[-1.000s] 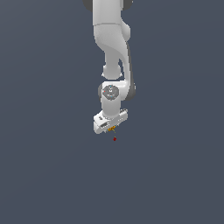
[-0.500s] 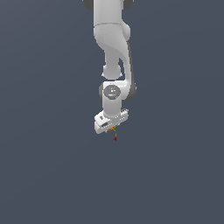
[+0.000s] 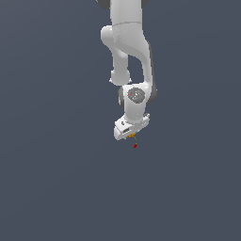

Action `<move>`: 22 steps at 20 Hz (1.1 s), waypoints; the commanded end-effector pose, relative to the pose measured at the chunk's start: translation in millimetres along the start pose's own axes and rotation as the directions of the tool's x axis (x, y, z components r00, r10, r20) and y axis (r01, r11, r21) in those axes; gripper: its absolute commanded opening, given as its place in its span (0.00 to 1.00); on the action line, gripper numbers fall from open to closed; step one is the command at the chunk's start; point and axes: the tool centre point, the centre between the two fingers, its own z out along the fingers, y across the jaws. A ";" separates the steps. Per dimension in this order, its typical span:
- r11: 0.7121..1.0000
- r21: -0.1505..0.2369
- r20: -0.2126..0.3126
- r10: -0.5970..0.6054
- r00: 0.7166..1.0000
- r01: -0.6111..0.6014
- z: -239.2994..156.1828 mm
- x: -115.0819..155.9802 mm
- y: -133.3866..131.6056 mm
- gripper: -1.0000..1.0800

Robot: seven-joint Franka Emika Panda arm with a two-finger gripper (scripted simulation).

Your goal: Pick up the object and move it to a goal position.

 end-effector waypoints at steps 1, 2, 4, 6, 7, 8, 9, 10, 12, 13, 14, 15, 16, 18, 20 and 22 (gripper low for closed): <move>1.000 0.000 -0.001 -0.001 1.000 0.001 -2.2 7.1 -25.8 0.00; 1.000 0.000 -0.001 -0.001 1.000 0.001 -3.0 10.2 -37.3 0.00; 1.000 0.000 -0.001 -0.001 1.000 0.001 -4.6 16.1 -58.6 0.00; 1.000 0.000 -0.001 -0.001 1.000 0.001 -5.9 21.5 -77.2 0.00; 1.000 0.000 -0.001 -0.002 1.000 0.002 -6.5 24.2 -85.7 0.00; 1.000 0.000 -0.001 -0.002 1.000 0.002 -7.0 26.5 -93.3 0.00; 1.000 0.000 -0.001 -0.002 1.000 0.002 -7.5 28.7 -100.2 0.00; 1.000 0.000 -0.001 -0.002 1.000 0.002 -8.0 30.7 -106.5 0.00; 1.000 0.000 -0.001 -0.002 1.000 0.002 -8.8 34.1 -117.0 0.00; 1.000 0.000 -0.001 -0.002 1.000 0.002 -9.1 35.5 -121.2 0.00; 1.000 0.000 -0.001 -0.002 1.000 0.002 -9.4 36.7 -124.8 0.00; 1.000 0.000 -0.001 -0.002 1.000 0.002 -9.6 37.7 -127.6 0.00; 1.000 0.000 -0.001 -0.002 1.000 0.002 -9.7 38.6 -129.7 0.00; 1.000 0.000 -0.001 -0.002 1.000 0.002 -9.9 39.7 -131.9 0.00; 1.000 0.000 -0.001 -0.002 1.000 0.002 -9.8 40.1 -131.2 0.00; 1.000 0.000 -0.001 -0.002 1.000 0.002 -9.8 40.0 -129.9 0.00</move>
